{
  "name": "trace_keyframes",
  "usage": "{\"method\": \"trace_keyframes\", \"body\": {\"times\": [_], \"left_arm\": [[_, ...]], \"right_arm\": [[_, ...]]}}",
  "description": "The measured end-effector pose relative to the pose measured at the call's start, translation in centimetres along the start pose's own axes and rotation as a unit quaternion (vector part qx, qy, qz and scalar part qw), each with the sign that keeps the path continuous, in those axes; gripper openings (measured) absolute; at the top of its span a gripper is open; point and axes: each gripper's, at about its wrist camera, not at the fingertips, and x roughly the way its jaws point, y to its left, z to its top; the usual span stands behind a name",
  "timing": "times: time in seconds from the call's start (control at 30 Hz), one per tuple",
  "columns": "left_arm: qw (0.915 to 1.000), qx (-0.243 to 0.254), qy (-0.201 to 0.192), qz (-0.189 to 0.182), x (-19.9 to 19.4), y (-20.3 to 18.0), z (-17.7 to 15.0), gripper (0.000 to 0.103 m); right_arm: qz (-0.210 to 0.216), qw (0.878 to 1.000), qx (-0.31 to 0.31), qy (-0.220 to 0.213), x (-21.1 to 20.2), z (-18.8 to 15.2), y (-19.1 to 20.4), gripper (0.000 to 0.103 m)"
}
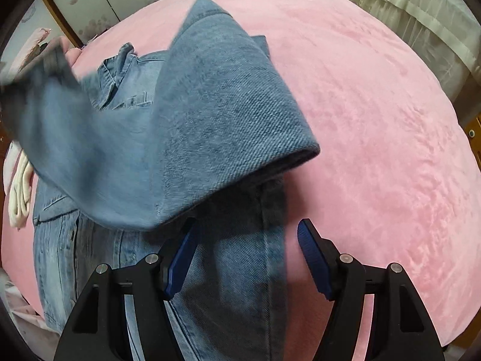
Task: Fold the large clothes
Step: 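Pinch the button placket with the left tool while the right tool releases the sleeve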
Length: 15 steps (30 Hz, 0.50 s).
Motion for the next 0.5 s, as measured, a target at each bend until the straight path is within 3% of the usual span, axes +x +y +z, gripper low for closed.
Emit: {"method": "trace_keyframes", "body": {"times": [0.07, 0.13, 0.23, 0.37, 0.5], "left_arm": [[0.9996, -0.003, -0.027, -0.002, -1.8, 0.8, 1.6, 0.002], [0.9986, -0.012, -0.048, 0.018, -2.9, 2.7, 2.9, 0.002], [0.9947, -0.042, -0.060, 0.072, -3.2, 7.5, 2.2, 0.002], [0.9838, -0.129, 0.001, 0.124, 0.8, 15.9, -2.1, 0.002], [0.9690, -0.158, 0.105, 0.158, 7.4, 20.7, -8.5, 0.002]], "right_arm": [[-0.001, 1.000, -0.007, -0.005, 0.1, 0.1, 0.3, 0.069], [-0.002, 1.000, -0.017, -0.008, 0.1, 0.2, 0.5, 0.069], [-0.005, 0.999, -0.034, -0.016, 0.6, 1.2, 2.0, 0.069], [-0.007, 0.999, -0.044, -0.019, 1.5, 1.7, 2.0, 0.069], [-0.024, 0.998, -0.050, -0.014, 3.2, 2.1, 2.0, 0.068]]}}
